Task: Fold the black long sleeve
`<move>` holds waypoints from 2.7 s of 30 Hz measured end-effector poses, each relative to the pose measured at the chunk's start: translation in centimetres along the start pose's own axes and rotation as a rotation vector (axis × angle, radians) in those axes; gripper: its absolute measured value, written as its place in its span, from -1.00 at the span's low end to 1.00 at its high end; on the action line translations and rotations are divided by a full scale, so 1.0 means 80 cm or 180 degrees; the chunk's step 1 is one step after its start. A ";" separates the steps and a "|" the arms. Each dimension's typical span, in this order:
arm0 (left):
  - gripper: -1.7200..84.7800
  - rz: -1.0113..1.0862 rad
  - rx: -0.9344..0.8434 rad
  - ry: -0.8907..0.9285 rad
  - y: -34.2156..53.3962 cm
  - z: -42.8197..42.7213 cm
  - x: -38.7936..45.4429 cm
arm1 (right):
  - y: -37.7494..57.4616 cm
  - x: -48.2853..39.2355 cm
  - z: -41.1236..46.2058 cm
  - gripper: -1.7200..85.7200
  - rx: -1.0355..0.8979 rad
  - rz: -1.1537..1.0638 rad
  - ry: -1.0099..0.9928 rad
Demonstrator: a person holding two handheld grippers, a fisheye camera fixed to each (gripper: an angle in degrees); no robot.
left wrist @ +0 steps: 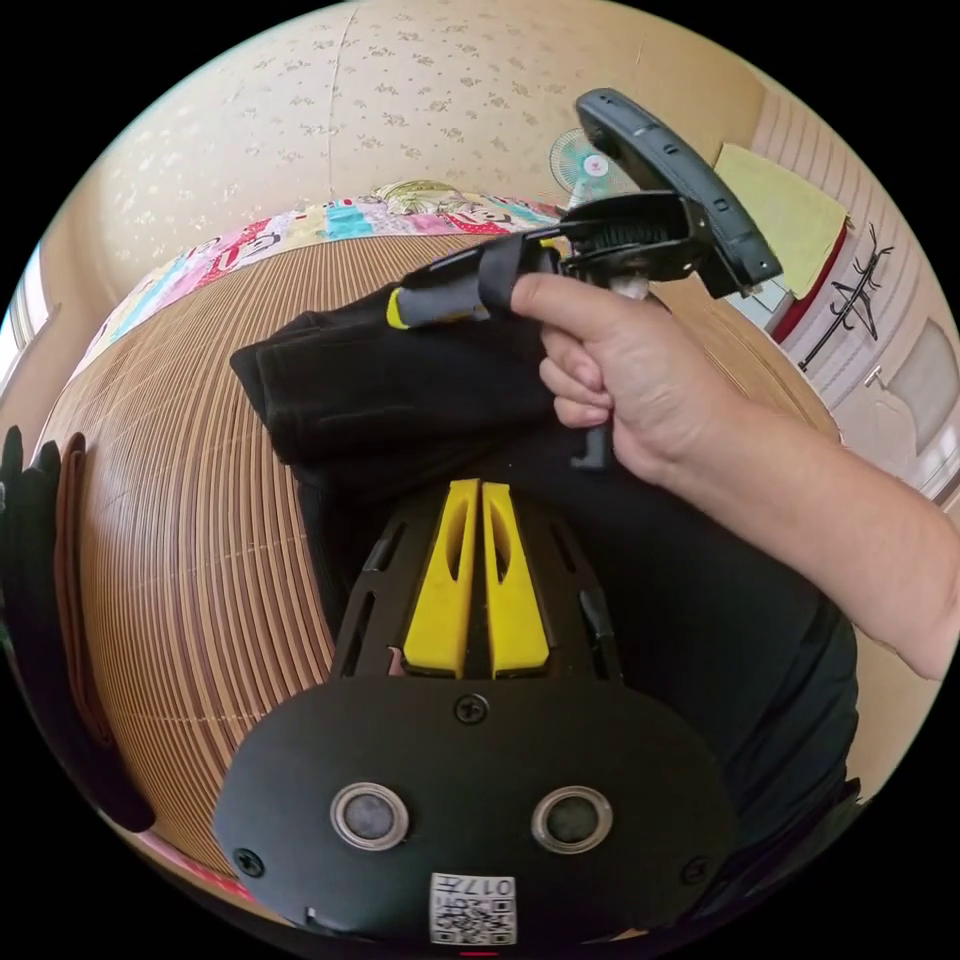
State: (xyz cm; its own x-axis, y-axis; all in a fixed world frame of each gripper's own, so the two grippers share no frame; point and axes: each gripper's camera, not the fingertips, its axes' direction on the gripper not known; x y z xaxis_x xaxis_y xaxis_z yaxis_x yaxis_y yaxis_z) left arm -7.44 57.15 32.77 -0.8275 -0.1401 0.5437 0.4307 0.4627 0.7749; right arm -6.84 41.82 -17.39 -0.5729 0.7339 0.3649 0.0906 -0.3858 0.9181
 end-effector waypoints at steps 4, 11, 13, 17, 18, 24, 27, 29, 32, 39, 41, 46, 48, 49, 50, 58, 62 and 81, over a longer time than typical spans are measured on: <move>-0.98 -0.0035 0.0009 0.0083 -0.001 0.003 -0.003 | 0.023 -0.013 -0.042 -0.87 0.0684 -0.0442 -0.0070; -0.98 -0.0059 0.0009 0.0134 -0.002 0.007 -0.001 | 0.034 0.046 -0.053 -0.82 0.0350 -0.0096 -0.0208; -0.98 -0.0052 0.0011 0.0115 -0.003 0.009 0.002 | 0.051 0.037 -0.081 -0.81 0.0607 -0.0209 -0.0175; -0.98 -0.0038 0.0010 0.0080 -0.003 0.011 0.009 | 0.074 -0.008 -0.065 -0.81 0.0249 -0.0988 -0.0193; -0.98 -0.0027 0.0010 0.0055 -0.003 0.011 0.012 | 0.076 -0.015 -0.055 -0.81 0.0133 -0.1097 -0.0169; -0.98 -0.0029 0.0005 0.0042 -0.003 0.015 0.018 | 0.060 0.003 -0.037 -0.90 -0.0668 -0.1144 -0.0713; -0.98 -0.0031 0.0006 0.0046 -0.003 0.016 0.021 | 0.080 0.050 -0.101 -0.92 -0.0352 -0.0743 -0.0630; -0.98 -0.0031 0.0007 0.0045 -0.002 0.017 0.022 | 0.141 0.085 -0.181 -0.93 0.0119 -0.0499 -0.0612; -0.98 -0.0023 0.0007 0.0033 -0.001 0.018 0.026 | 0.261 0.101 -0.266 -0.94 0.0623 -0.0493 -0.0422; -0.98 -0.0012 -0.0003 0.0013 0.002 0.018 0.032 | 0.426 0.115 -0.291 -0.94 0.0367 0.0289 0.1166; -0.98 -0.0024 -0.0003 0.0039 0.002 0.017 0.030 | 0.477 0.129 -0.279 -0.94 0.0984 0.0194 0.0980; -0.98 -0.0038 -0.0023 0.0055 0.005 0.011 0.029 | 0.482 0.173 -0.291 -0.95 0.1047 0.0436 0.0322; -0.98 0.0015 -0.0038 -0.0072 0.005 0.007 0.038 | 0.481 0.179 -0.292 -0.95 0.1021 0.0452 0.0229; -0.98 0.0075 -0.0041 -0.0199 0.005 0.004 0.046 | 0.480 0.180 -0.294 -0.95 0.1019 0.0452 0.0216; -0.98 0.0113 -0.0045 -0.0280 0.006 0.002 0.052 | 0.480 0.180 -0.294 -0.95 0.1017 0.0458 0.0224; -0.98 0.0029 -0.0045 -0.0985 0.052 -0.054 0.101 | 0.479 0.175 -0.300 -0.95 0.1025 0.0430 0.0350; -0.98 -0.0682 0.0562 0.0214 0.122 -0.139 0.053 | 0.479 0.179 -0.305 -0.95 0.1028 0.0438 0.0285; -0.97 -0.1215 0.0539 0.1716 0.254 -0.100 -0.026 | 0.483 0.183 -0.324 -0.95 0.1040 0.0453 0.0275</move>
State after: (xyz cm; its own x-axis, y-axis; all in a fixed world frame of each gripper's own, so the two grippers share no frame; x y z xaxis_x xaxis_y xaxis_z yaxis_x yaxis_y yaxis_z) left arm 5.93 59.83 49.94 -0.5962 -0.7171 0.3610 0.0455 0.4187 0.9070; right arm -32.84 23.17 19.39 -0.6012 0.6304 0.4910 0.4219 -0.2714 0.8651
